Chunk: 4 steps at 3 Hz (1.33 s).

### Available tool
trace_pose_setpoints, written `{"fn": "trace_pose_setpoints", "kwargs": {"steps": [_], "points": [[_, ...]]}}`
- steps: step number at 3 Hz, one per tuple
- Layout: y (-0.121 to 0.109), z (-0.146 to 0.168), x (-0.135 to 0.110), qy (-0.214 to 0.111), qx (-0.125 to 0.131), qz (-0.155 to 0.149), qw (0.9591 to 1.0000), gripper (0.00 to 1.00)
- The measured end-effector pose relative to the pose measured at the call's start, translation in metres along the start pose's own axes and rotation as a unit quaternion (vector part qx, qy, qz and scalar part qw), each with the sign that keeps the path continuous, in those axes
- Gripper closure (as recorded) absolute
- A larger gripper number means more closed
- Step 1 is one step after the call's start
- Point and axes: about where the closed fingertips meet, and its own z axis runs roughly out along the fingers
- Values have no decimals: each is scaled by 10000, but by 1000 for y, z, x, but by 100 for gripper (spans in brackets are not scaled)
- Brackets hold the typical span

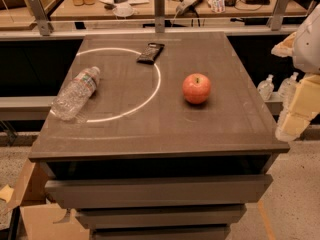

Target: Move apple near water bottle

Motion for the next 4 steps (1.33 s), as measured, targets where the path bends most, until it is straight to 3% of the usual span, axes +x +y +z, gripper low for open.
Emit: {"fn": "trace_pose_setpoints", "kwargs": {"steps": [1,2,3,4], "points": [[0,0,0,0,1,0,10000,0],[-12,1,-2,-551,117,176,9983,0],[-39,15,-2,-1456,278,410,9881,0],[-76,39,-7,-2538,373,579,9648,0]]}}
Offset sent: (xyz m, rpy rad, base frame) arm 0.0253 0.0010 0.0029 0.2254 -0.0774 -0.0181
